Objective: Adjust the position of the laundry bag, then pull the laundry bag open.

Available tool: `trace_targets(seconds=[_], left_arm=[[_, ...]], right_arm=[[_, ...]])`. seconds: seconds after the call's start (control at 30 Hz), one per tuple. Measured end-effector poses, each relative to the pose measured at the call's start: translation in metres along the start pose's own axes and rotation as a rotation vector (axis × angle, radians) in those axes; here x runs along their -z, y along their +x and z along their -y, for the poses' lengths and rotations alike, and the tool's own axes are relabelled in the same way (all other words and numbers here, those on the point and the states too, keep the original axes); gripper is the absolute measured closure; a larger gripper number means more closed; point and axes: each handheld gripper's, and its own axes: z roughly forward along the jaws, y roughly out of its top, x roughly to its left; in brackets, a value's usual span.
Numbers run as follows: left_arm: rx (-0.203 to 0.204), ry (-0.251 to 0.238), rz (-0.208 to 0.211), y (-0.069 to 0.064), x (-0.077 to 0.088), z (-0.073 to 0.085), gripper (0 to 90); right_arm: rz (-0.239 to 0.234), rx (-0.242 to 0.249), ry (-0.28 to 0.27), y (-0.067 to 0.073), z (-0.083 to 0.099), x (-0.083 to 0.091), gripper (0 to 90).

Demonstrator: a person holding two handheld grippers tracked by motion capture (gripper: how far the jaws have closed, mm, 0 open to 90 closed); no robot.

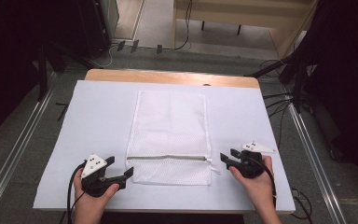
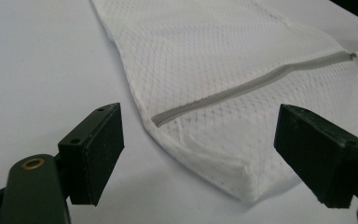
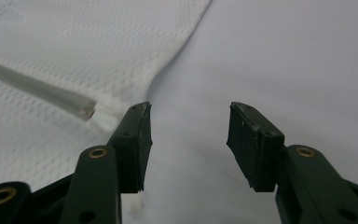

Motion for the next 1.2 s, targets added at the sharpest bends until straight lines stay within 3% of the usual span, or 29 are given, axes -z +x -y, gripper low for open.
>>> trace_targets(seconds=[0.17,0.37,0.5,0.57,0.83,0.87,0.9,0.97,1.1,1.2], left_arm=[[-0.006,-0.021,0.004,-0.008,-0.004,-0.013,16.5],[-0.041,0.000,0.035,-0.023,-0.019,-0.031,20.0],[-0.051,0.015,0.076,-0.040,-0.038,-0.045,21.2],[-0.038,0.030,0.103,-0.049,-0.051,-0.052,23.1],[-0.042,0.080,0.179,-0.069,-0.082,-0.062,35.8],[-0.046,0.095,0.208,-0.078,-0.091,-0.064,38.0],[-0.046,0.095,0.208,-0.078,-0.091,-0.064,39.8],[-0.073,0.106,0.241,-0.095,-0.102,-0.067,44.3],[-0.097,0.123,0.269,-0.114,-0.113,-0.070,50.5],[-0.083,0.123,0.294,-0.122,-0.118,-0.070,51.4]], right_arm=[[-0.046,-0.004,0.001,0.009,0.016,0.011,47.2],[-0.069,-0.001,0.015,0.013,0.018,0.007,45.1],[-0.089,-0.017,0.022,0.016,0.015,0.001,44.9],[-0.096,-0.011,0.030,0.018,0.014,-0.003,44.8],[-0.121,0.005,0.052,0.026,0.012,-0.012,44.9],[-0.129,0.015,0.062,0.029,0.012,-0.015,45.0],[-0.129,0.015,0.062,0.029,0.012,-0.015,45.0],[-0.130,0.030,0.079,0.033,0.015,-0.020,45.0],[-0.141,0.042,0.082,0.041,0.022,-0.019,44.9],[-0.120,0.046,0.063,0.050,0.028,-0.017,44.9]])
